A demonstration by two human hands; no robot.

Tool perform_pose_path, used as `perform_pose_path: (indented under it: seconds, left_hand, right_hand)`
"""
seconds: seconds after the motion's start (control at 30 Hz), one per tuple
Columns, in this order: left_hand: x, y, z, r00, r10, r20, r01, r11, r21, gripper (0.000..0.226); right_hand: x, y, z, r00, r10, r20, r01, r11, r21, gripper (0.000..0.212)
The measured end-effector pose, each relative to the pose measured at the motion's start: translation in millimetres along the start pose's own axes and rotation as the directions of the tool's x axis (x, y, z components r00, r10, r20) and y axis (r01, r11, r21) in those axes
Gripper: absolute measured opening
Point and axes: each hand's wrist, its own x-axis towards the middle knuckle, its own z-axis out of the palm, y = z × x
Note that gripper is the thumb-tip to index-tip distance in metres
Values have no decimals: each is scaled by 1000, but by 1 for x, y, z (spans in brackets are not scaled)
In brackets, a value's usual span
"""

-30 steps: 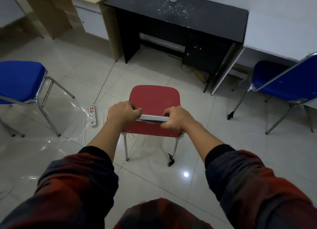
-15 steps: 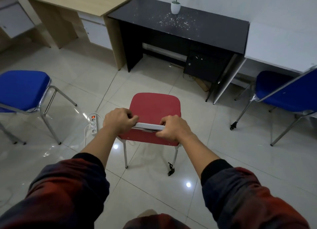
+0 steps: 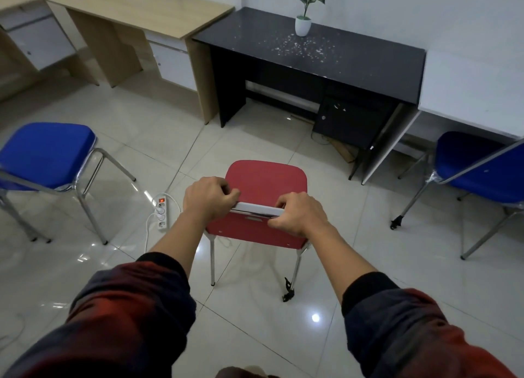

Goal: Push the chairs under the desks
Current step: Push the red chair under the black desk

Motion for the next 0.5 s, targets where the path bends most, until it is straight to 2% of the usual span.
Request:
perform_pose_path:
  seconds: [0.13, 0.27, 0.37, 0.5]
  left_hand:
    - [4, -32, -2, 1000, 18, 23, -18, 1000, -7, 36]
    - [3, -51, -4, 999, -36, 33, 37, 999, -11, 28]
    - [10, -36, -1, 996, -74, 58, 73, 997, 18, 32]
    - [17, 0, 16, 992, -123, 8, 123, 992, 11, 31]
  right_hand:
    - [-3, -26, 21, 1000, -7, -22, 7, 1000, -1, 35]
    - [-1, -38, 33, 999, -51, 5, 51, 999, 3, 32]
    - [11, -26, 23, 998, -49, 40, 49, 999, 11, 33]
    - [29, 5, -3, 997, -52, 62, 54, 998, -27, 31]
